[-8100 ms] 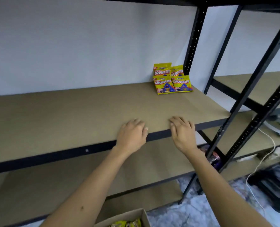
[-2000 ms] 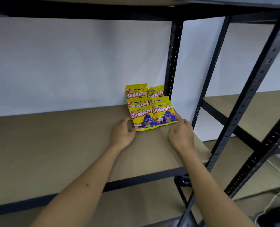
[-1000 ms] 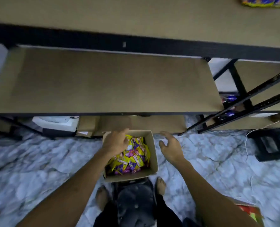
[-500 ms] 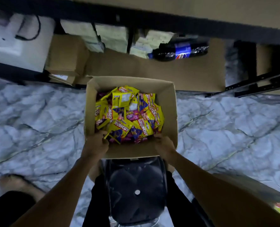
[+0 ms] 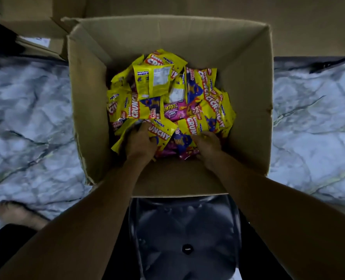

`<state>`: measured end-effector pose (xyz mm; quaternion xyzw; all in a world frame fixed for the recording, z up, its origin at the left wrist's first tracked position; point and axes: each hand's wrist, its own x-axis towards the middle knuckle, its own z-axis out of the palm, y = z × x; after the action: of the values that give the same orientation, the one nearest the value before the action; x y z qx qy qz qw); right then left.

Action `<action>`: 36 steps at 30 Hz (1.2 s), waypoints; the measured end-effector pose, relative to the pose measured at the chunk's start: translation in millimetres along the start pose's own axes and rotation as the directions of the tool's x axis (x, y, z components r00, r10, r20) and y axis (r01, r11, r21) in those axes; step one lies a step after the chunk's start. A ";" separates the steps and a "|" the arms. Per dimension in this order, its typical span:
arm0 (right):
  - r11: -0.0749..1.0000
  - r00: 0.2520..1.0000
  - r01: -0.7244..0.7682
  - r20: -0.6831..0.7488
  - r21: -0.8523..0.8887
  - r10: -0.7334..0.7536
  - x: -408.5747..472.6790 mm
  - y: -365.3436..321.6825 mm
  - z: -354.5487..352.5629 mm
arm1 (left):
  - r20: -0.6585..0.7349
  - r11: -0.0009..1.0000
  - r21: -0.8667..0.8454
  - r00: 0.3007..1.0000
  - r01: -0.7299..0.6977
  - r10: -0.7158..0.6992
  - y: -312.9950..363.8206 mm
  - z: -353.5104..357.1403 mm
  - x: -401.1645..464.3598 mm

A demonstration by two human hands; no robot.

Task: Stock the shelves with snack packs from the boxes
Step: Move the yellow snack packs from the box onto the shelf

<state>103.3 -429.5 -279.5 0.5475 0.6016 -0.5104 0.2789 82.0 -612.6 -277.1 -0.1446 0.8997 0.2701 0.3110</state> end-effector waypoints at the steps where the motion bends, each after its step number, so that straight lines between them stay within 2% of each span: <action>1: 0.999 0.998 0.033 -0.043 -0.022 -0.034 6.1 3.3 4.5 | 0.009 0.999 -0.037 1.000 0.011 -0.011 -3.1 7.1 4.7; 4: 0.992 0.976 0.123 -0.178 -0.031 -0.126 25.5 12.2 14.9 | -0.023 0.996 -0.090 1.000 0.014 -0.016 -11.8 19.4 16.4; 9: 0.966 0.956 0.204 -0.246 0.156 -0.162 33.8 31.0 16.7 | -0.023 0.987 -0.160 0.999 0.036 -0.040 -34.5 26.1 14.9; 12: 0.960 0.974 0.182 -0.171 0.214 -0.146 25.3 34.4 14.4 | 0.050 0.967 -0.246 0.997 0.073 -0.063 -38.6 26.5 3.6; 15: 0.955 0.999 0.022 -0.040 0.294 -0.011 14.6 33.9 8.5 | 0.173 0.871 -0.445 0.974 0.208 -0.145 -32.9 20.4 -11.7; 18: 0.964 0.989 -0.125 0.108 0.234 0.102 -1.4 37.8 -5.7 | 0.318 0.787 -0.503 0.923 0.358 -0.217 -27.0 11.7 -28.2; 20: 0.957 0.969 -0.197 0.191 0.211 0.157 -13.0 39.0 -15.2 | 0.348 0.774 -0.520 0.917 0.363 -0.196 -22.2 -0.2 -41.7; 22: 0.958 0.961 -0.206 0.227 0.198 0.160 -31.2 33.2 -23.3 | 0.349 0.755 -0.558 0.923 0.344 -0.163 -15.9 -14.3 -56.7; 26: 0.976 0.971 -0.128 0.221 0.176 0.087 -69.9 22.3 -35.0 | 0.332 0.712 -0.622 0.933 0.327 -0.139 -2.9 -47.6 -95.9; 29: 0.994 0.980 -0.030 0.198 0.104 0.009 -105.1 15.6 -44.9 | 0.360 0.629 -0.685 0.921 0.368 -0.147 1.0 -72.4 -127.7; 32: 0.991 0.980 0.064 0.178 0.120 -0.085 -141.8 -1.3 -54.6 | 0.356 0.592 -0.711 0.920 0.379 -0.162 7.6 -100.4 -153.4; 36: 0.982 0.949 0.114 0.277 0.148 -0.152 -193.8 -40.3 -77.6 | 0.302 0.572 -0.759 0.947 0.311 -0.113 29.2 -142.6 -173.5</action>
<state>130.1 -425.8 -68.6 0.4428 0.5555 -0.6404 0.2920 133.6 -655.0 -60.7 -0.3444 0.6189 0.6181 0.3411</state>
